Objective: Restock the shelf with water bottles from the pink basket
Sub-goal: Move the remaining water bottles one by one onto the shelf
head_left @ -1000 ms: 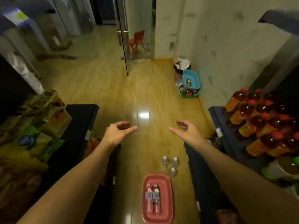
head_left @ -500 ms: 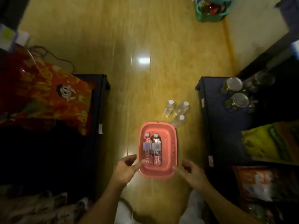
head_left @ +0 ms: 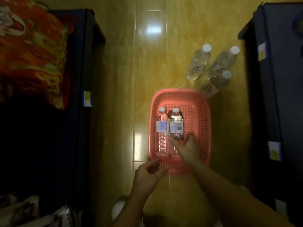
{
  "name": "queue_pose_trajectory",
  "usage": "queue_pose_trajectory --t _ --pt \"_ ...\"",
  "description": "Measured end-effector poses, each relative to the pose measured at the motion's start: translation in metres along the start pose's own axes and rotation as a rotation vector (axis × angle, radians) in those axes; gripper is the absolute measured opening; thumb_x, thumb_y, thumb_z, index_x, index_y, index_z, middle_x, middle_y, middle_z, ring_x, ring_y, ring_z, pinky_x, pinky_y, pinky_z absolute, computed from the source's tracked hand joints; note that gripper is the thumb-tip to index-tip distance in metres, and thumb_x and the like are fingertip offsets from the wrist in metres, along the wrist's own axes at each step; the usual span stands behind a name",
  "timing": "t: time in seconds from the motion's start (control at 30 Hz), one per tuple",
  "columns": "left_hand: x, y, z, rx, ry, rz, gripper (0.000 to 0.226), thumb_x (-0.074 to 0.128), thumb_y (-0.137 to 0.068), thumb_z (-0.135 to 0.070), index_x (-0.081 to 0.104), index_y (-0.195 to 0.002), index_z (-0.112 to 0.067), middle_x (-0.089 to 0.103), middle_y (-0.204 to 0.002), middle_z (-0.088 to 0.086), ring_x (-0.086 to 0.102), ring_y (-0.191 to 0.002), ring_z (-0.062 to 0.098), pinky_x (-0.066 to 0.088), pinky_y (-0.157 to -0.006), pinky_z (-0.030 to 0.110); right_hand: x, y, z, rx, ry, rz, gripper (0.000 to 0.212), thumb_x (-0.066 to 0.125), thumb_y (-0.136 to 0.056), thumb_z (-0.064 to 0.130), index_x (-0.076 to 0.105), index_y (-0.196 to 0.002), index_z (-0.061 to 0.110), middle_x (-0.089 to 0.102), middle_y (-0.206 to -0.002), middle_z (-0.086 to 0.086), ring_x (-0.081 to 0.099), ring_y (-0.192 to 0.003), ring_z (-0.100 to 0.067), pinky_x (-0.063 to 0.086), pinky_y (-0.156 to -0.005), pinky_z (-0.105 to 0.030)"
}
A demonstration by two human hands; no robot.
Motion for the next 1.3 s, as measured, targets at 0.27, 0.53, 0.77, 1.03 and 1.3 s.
queue_pose_trajectory --t 0.27,0.53,0.77,1.03,1.3 --pt "0.004 -0.022 0.012 0.026 0.038 -0.050 0.038 0.089 -0.078 -0.015 0.079 -0.114 -0.018 0.081 -0.102 -0.012 0.076 -0.097 0.003 0.061 -0.092 0.026 0.022 -0.047 0.003 -0.013 0.097 -0.132 0.077 0.078 -0.067 0.064 0.057 -0.117 0.008 0.060 -0.113 -0.007 0.063 -0.100 -0.027 0.058 -0.083 -0.041" --pt "0.005 -0.023 0.010 0.020 0.038 -0.084 0.036 0.088 -0.080 -0.014 0.079 -0.114 -0.013 0.079 -0.095 -0.016 0.075 -0.091 -0.002 0.059 -0.081 0.015 0.017 -0.058 -0.008 -0.030 0.066 -0.076 0.037 0.083 -0.079 0.037 0.066 -0.103 0.013 0.069 -0.092 0.001 0.067 -0.082 -0.017 0.042 -0.058 -0.017" --pt "0.008 -0.021 0.004 -0.003 0.045 -0.098 0.031 0.087 -0.081 -0.019 0.080 -0.112 -0.019 0.080 -0.095 -0.015 0.075 -0.091 -0.002 0.059 -0.080 0.016 0.010 -0.057 -0.020 -0.001 0.085 -0.094 0.043 0.087 -0.074 0.037 0.066 -0.103 0.014 0.067 -0.100 -0.003 0.066 -0.090 -0.022 0.053 -0.071 -0.029" --pt "0.017 -0.023 -0.013 0.039 -0.129 -0.148 0.037 0.084 -0.083 -0.036 0.079 -0.115 -0.018 0.079 -0.099 -0.011 0.074 -0.090 0.000 0.061 -0.091 0.029 -0.008 -0.047 -0.031 0.023 -0.077 0.007 0.031 0.084 -0.077 0.033 0.069 -0.100 0.018 0.074 -0.094 -0.001 0.073 -0.085 -0.019 0.056 -0.064 -0.028" --pt "0.026 -0.042 -0.048 0.100 -0.147 -0.093 0.046 0.085 -0.080 -0.043 0.074 -0.122 -0.027 0.079 -0.107 -0.005 0.076 -0.090 0.007 0.062 -0.084 0.026 -0.036 -0.022 -0.015 0.135 -0.332 0.385 0.036 0.076 -0.084 0.037 0.071 -0.114 0.017 0.078 -0.100 -0.004 0.077 -0.088 -0.025 0.062 -0.083 -0.049"
Point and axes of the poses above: each hand's wrist, its own y-axis away from the middle knuckle, its own x-axis out of the palm, z = x × y, the point moved 1 cm from there along -y, towards the middle knuckle
